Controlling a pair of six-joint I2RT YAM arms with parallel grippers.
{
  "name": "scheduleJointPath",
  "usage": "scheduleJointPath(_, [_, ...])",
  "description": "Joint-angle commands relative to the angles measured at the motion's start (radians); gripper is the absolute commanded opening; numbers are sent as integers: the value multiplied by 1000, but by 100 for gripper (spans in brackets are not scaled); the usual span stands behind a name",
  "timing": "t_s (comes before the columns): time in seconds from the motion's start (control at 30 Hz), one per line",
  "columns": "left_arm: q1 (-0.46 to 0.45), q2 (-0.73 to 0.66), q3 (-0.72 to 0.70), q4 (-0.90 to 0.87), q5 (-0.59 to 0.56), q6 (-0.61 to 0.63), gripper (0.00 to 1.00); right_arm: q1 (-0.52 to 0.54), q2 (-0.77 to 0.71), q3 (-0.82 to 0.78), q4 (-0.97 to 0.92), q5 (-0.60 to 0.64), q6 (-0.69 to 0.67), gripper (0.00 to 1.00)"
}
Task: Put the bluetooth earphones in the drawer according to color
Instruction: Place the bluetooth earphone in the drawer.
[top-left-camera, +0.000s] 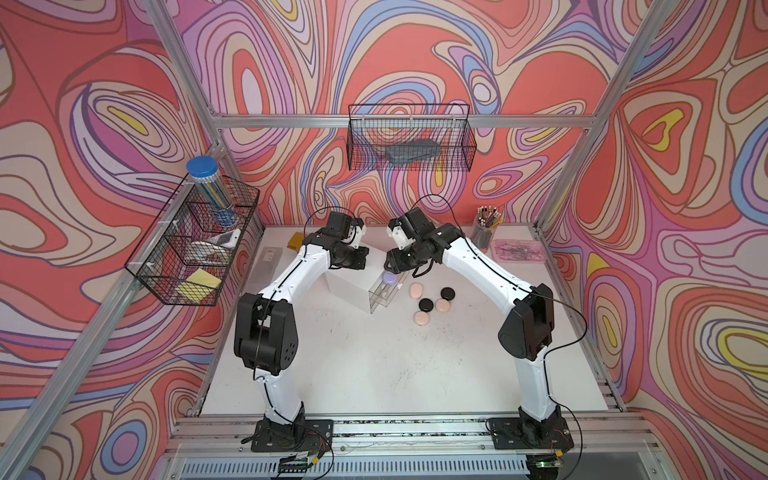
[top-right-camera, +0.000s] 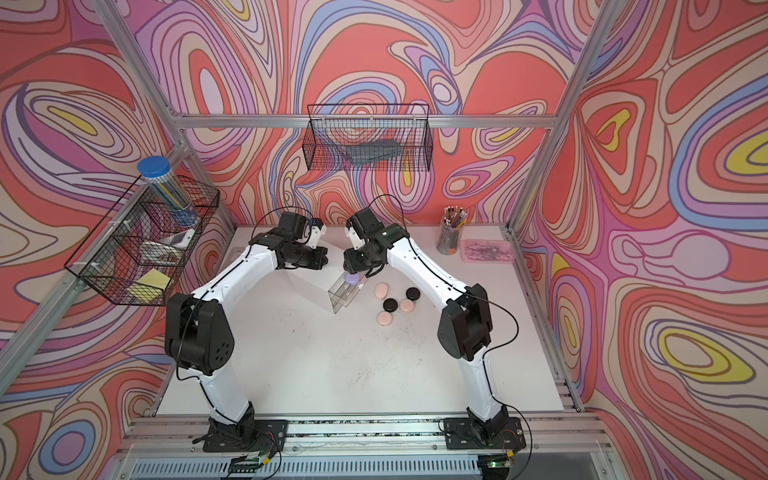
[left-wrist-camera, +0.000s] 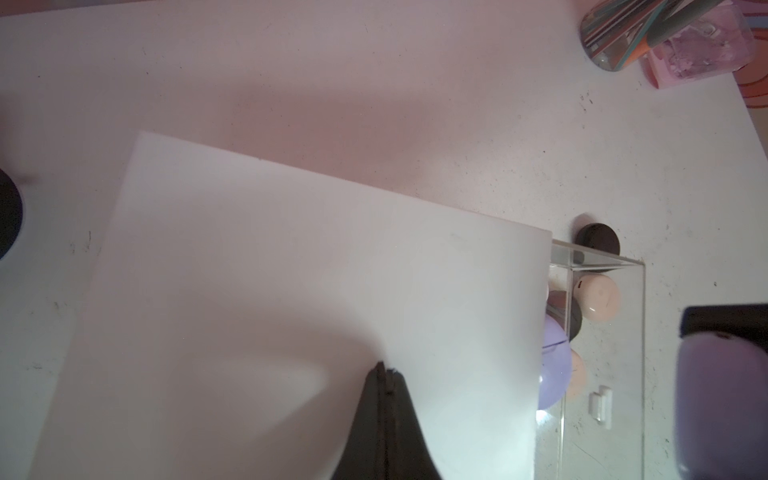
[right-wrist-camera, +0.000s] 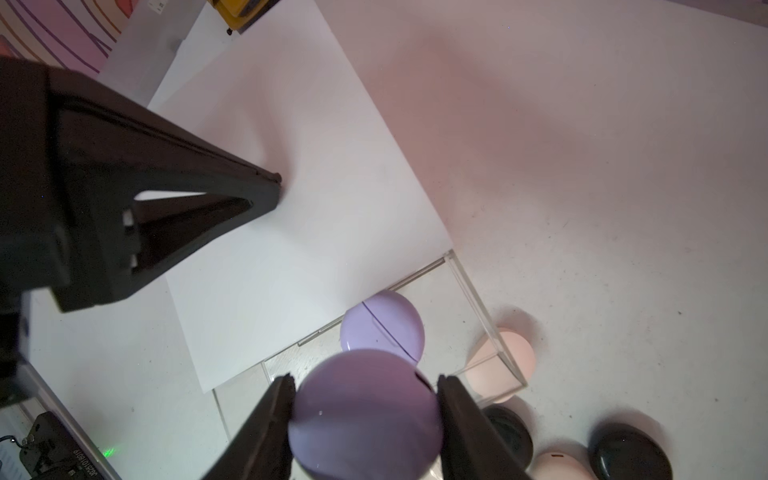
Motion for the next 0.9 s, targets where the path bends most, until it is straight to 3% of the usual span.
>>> scheduleJointPath(0.0, [-18, 103, -63, -195, -39, 17, 0, 4, 22, 23, -4, -34, -7, 40])
scheduleJointPath(0.27, [-18, 106, -57, -202, -40, 20, 0, 18, 35, -28, 41, -91, -13, 43])
scheduleJointPath(0.57, [-18, 102, -58, -204, -51, 24, 0, 20, 28, -50, 34, -60, -1, 46])
scheduleJointPath(0.87, [-18, 103, -58, -207, -52, 27, 0, 20, 13, -94, 54, -55, 5, 57])
